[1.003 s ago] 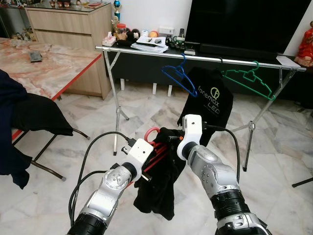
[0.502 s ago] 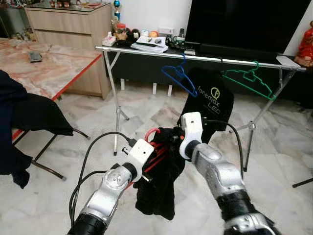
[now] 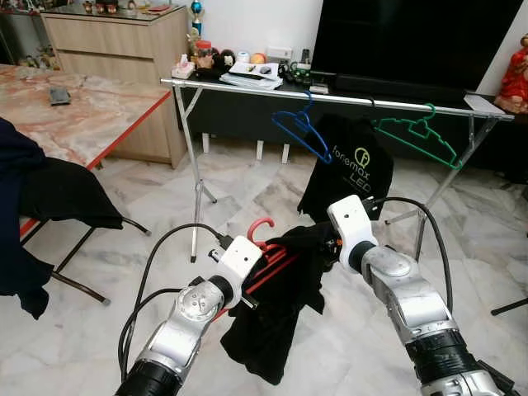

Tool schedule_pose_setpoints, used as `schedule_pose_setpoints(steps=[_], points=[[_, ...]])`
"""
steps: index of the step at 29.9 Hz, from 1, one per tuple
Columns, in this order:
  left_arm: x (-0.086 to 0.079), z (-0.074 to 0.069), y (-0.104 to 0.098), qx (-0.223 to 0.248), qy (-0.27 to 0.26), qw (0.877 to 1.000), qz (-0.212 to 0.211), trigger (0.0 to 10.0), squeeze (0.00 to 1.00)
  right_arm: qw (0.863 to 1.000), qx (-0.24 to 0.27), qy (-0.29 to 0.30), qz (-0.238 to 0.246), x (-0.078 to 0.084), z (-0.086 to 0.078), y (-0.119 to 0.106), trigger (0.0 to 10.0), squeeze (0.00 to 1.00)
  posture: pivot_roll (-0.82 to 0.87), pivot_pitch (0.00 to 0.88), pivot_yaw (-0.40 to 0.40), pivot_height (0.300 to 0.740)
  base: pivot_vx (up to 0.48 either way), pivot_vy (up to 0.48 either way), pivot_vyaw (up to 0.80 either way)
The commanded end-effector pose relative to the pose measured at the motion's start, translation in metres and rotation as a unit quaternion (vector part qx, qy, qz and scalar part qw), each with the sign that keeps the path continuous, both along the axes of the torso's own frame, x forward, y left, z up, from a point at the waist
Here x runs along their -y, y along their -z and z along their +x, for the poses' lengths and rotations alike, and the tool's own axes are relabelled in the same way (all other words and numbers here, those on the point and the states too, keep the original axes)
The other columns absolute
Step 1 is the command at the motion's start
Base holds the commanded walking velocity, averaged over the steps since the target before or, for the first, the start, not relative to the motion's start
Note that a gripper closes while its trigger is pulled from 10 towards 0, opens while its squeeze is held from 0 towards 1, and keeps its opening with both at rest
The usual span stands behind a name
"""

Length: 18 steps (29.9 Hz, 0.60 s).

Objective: Hang hanger

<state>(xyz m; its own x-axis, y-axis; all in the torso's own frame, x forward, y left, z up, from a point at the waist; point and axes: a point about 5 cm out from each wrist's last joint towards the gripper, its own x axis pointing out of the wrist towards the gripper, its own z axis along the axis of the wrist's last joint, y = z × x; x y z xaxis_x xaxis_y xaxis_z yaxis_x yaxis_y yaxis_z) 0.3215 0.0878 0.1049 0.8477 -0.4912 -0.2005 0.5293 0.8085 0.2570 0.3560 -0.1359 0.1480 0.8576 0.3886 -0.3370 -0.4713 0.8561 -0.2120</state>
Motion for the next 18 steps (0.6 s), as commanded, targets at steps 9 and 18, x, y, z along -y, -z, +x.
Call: schedule_pose_setpoints(steps=[9,18], points=[[0.002,0.000,-0.003,0.007,0.009,1.000,-0.006,10.0,0.00,0.995,0.027,-0.093,-0.027,-0.004,-0.004,-0.012,10.0,0.00,-0.03,0.000,-0.054,0.740,0.000,0.000,0.00],[0.007,-0.006,0.001,-0.004,0.035,0.999,-0.004,10.0,0.00,0.995,0.070,-0.046,0.053,0.003,0.010,-0.043,10.0,0.00,-0.03,0.000,-0.052,0.740,0.000,0.000,0.00]])
